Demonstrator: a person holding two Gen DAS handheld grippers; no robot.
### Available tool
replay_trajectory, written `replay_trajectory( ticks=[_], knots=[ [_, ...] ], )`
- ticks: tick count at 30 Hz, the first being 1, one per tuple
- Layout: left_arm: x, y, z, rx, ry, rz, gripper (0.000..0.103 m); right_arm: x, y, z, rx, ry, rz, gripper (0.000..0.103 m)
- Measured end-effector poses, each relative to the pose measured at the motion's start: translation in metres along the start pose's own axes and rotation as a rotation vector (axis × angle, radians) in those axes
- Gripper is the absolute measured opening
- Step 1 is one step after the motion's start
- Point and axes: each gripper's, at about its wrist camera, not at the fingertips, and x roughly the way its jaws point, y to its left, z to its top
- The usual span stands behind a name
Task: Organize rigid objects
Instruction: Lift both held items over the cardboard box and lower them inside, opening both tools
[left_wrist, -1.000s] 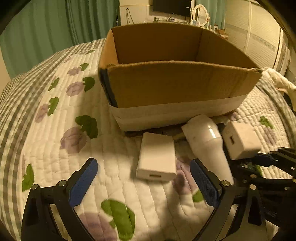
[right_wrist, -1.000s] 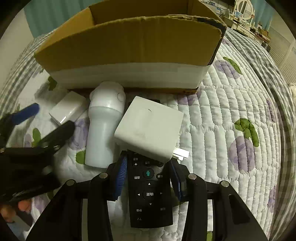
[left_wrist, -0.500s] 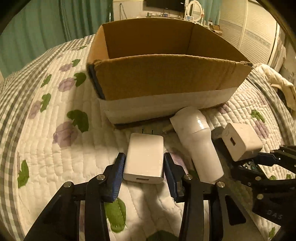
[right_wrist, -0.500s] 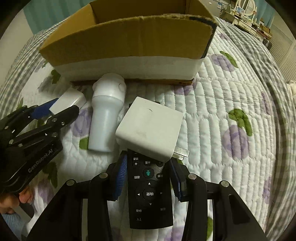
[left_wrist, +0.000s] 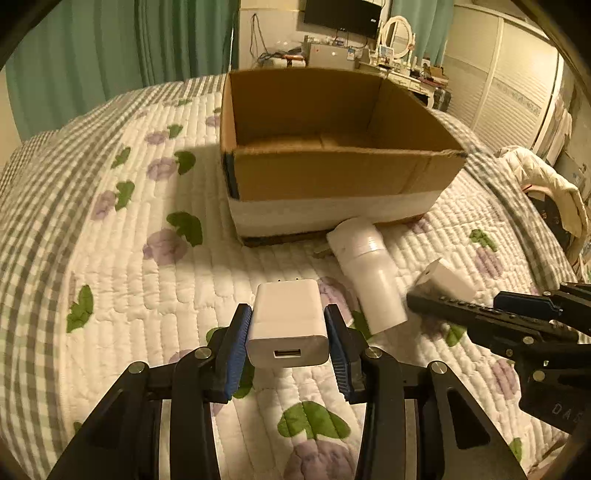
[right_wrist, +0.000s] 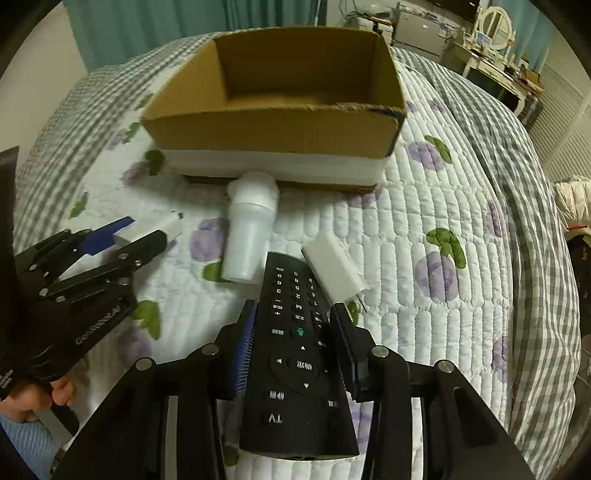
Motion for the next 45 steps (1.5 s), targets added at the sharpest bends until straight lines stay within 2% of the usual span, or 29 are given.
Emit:
replay_trajectory(
  ticks=[1, 2, 4, 9, 14, 22, 27, 30, 36, 41, 45],
  knots=[
    [-0.004, -0.001, 0.003, 0.004, -0.009, -0.001, 0.041, -0.006, 0.003, 0.001, -0.005, -0.01, 0.003, 0.031],
    [-0.01, -0.003, 0.003, 0.006, -0.017, -0.001, 0.041, -0.006, 0.003, 0.004, -0.006, -0.01, 0.003, 0.021],
    [-0.02, -0.006, 0.009, 0.007, -0.039, -0.007, 0.041, -0.013, 0.005, 0.008, -0.004, -0.023, 0.006, 0.017],
    [-0.035, -0.013, 0.013, 0.03, -0.066, 0.004, 0.041, -0.01, 0.002, 0.007, -0.005, -0.01, 0.016, 0.017],
    [-0.037, -0.011, 0.008, 0.019, -0.059, 0.009, 0.041, -0.011, -0.006, -0.001, 0.018, -0.017, 0.048, 0.017],
    [-0.047, -0.01, 0.016, 0.016, -0.091, 0.003, 0.041, -0.031, 0.003, 0.021, -0.026, -0.058, 0.049, 0.017],
    [-0.063, -0.01, 0.038, 0.011, -0.151, 0.019, 0.041, -0.056, 0.002, 0.051, -0.049, -0.114, 0.05, 0.017],
    [-0.075, -0.01, 0.055, 0.008, -0.189, -0.005, 0.041, -0.073, 0.002, 0.075, -0.068, -0.16, 0.036, 0.017],
    [-0.087, -0.009, 0.106, 0.014, -0.251, -0.015, 0.041, -0.102, 0.006, 0.136, -0.1, -0.251, 0.029, 0.017],
    [-0.072, -0.005, 0.144, 0.025, -0.257, 0.006, 0.041, -0.105, 0.011, 0.182, -0.123, -0.294, 0.038, 0.017],
    [-0.047, 0.002, 0.164, 0.007, -0.233, 0.002, 0.041, -0.088, 0.012, 0.214, -0.133, -0.302, 0.041, 0.017]
  ],
)
